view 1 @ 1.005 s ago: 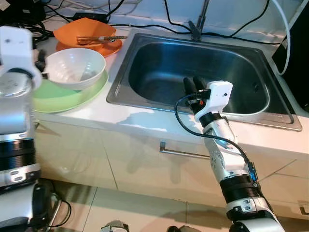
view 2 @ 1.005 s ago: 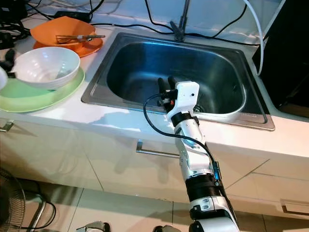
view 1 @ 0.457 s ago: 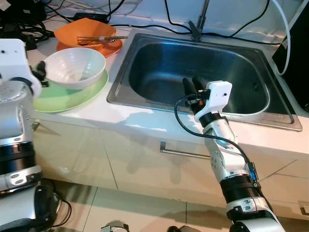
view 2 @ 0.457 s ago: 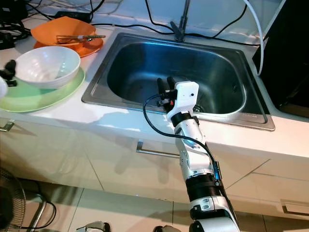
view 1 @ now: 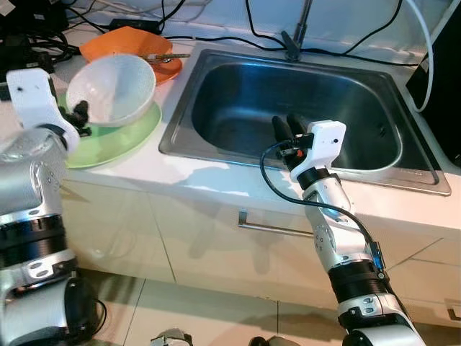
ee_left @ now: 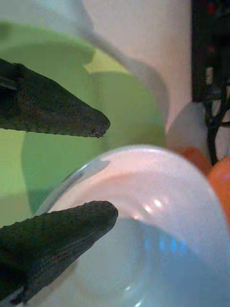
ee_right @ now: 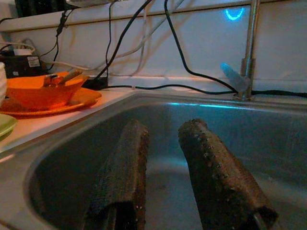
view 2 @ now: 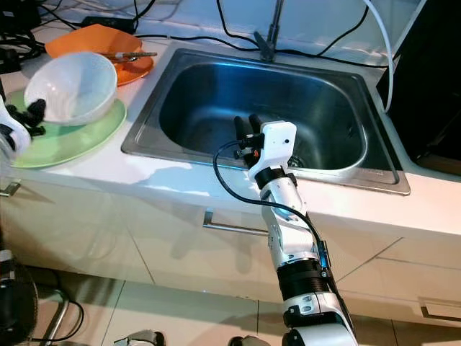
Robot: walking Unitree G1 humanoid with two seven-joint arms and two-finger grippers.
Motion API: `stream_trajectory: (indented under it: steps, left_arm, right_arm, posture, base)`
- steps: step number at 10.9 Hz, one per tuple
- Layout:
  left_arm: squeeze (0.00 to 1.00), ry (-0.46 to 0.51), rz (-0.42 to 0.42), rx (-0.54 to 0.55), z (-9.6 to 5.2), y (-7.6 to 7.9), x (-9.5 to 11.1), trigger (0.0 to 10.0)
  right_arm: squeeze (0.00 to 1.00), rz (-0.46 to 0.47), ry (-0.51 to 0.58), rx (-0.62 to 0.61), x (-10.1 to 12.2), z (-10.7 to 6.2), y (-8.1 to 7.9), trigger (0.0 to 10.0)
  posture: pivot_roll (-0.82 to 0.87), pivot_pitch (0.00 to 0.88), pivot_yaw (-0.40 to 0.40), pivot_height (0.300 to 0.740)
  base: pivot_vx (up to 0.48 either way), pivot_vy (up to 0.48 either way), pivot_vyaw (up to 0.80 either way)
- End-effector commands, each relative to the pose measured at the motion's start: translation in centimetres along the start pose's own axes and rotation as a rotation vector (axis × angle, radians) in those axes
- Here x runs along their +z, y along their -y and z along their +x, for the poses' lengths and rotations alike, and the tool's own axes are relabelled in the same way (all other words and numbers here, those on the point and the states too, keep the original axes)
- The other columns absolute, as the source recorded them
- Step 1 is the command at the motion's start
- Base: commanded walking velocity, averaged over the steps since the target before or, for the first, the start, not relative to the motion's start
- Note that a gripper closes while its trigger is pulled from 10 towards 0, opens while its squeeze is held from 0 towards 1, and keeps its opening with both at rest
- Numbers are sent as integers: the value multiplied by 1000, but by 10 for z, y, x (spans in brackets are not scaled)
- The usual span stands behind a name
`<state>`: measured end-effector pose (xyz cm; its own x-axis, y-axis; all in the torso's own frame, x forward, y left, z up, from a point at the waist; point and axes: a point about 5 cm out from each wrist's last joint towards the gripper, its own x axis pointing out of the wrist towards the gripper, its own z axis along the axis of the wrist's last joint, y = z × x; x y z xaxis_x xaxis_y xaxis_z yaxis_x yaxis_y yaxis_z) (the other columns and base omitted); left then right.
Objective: Kitchen organization
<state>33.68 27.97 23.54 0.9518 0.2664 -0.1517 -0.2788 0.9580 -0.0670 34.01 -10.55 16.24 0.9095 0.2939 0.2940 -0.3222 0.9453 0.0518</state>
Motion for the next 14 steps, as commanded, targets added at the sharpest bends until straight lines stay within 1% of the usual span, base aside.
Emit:
stream_trajectory:
  steps: [1, 3, 4, 6, 7, 8, 9, 10, 12, 13, 14]
  left_arm:
    - [0, -11, -50, 1, -1, 1, 0, 10000]
    - [0, -20, -144, -17, 0, 4, -1, 10000]
    - [0, -29, -203, -31, 0, 6, -2, 10000]
    - [0, -42, -341, -73, 0, 16, -3, 10000]
    - [0, -41, -366, -83, 1, 18, -2, 10000]
    - [0, -50, -413, -105, 1, 23, -3, 10000]
    - [0, -66, -432, -126, 2, 28, -3, 0]
    - [0, -68, -419, -133, 3, 33, -4, 0]
    - [0, -62, -416, -134, 2, 36, -3, 0]
    - [0, -62, -430, -149, -1, 41, -3, 0]
    - [0, -68, -438, -154, -1, 42, -3, 0]
  right_arm:
    - [0, -3, 4, 7, 3, 2, 2, 10000]
    - [0, -7, 4, 10, 4, 4, 2, 10000]
    - [0, -9, 4, 11, 4, 4, 2, 10000]
    - [0, -16, 4, 10, 5, 4, 3, 10000]
    - [0, -18, 3, 8, 5, 4, 4, 10000]
    - [0, -22, 3, 6, 5, 4, 5, 10000]
    - [0, -25, 2, 4, 5, 5, 5, 10000]
    - [0, -27, 0, 5, 5, 5, 6, 10000]
    - [0, -28, -1, 6, 5, 5, 6, 10000]
    - [0, -31, -7, 7, 4, 5, 6, 10000]
    - [0, -32, -9, 8, 4, 5, 6, 10000]
  posture:
    - [99, 86, -51, 740]
    - [101, 85, -52, 740]
    - [101, 84, -52, 740]
    - [99, 84, -51, 740]
    - [99, 84, -51, 740]
    - [97, 84, -51, 740]
    - [96, 84, -50, 740]
    - [95, 83, -50, 740]
    - [95, 83, -51, 740]
    - [97, 85, -52, 740]
    - [97, 85, -52, 740]
  base:
    - [0, 0, 0]
    - [0, 0, 0]
    - [0, 0, 0]
    - [0, 0, 0]
    - [0, 0, 0]
    - [0, 0, 0]
    - [0, 0, 0]
    - [0, 0, 0]
    - [0, 0, 0]
    - [0, 0, 0]
    - [0, 0, 0]
